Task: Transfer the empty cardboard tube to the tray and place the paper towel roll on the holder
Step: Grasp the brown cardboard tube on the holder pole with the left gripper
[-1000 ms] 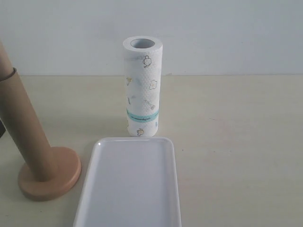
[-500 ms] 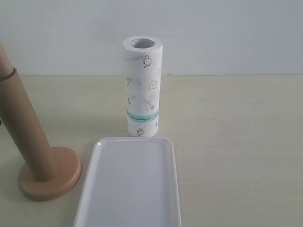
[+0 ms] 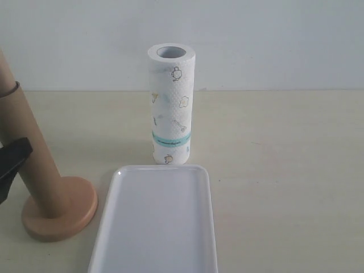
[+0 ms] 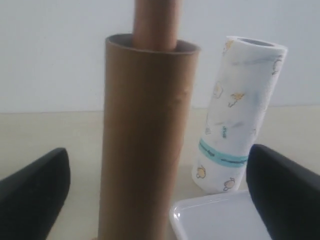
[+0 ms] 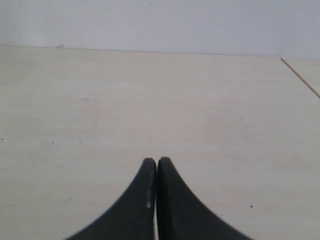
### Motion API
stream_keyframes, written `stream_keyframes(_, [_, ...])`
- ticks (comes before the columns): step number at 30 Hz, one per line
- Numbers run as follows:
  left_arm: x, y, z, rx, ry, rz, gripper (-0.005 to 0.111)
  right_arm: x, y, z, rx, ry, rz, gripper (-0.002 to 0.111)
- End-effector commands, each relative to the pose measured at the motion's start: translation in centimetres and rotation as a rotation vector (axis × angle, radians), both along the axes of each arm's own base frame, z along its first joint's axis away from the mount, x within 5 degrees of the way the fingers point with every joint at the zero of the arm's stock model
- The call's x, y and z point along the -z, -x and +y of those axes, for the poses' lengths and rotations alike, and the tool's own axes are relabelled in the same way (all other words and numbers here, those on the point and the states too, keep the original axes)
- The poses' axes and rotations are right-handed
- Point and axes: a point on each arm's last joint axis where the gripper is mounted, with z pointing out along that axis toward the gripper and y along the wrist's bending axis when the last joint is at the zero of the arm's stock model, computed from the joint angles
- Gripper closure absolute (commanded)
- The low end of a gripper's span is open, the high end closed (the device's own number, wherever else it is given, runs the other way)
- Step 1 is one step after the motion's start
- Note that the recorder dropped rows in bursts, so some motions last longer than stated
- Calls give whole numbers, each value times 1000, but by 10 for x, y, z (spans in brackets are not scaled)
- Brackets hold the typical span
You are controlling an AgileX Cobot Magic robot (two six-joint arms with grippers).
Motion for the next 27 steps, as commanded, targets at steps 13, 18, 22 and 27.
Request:
stream_keyframes(13, [0, -61, -7, 48, 11, -30, 18, -1, 0, 0, 2, 4, -11, 109])
stream_keyframes(18, [3, -74, -10, 73, -15, -5, 38, -1, 0, 0, 2, 4, -11, 109])
stream_keyframes(22, [4, -76, -11, 87, -28, 4, 72, -1, 0, 0, 2, 4, -11, 109])
stream_keyframes(27, [3, -77, -9, 66, -15, 4, 103, -1, 0, 0, 2, 4, -11, 109])
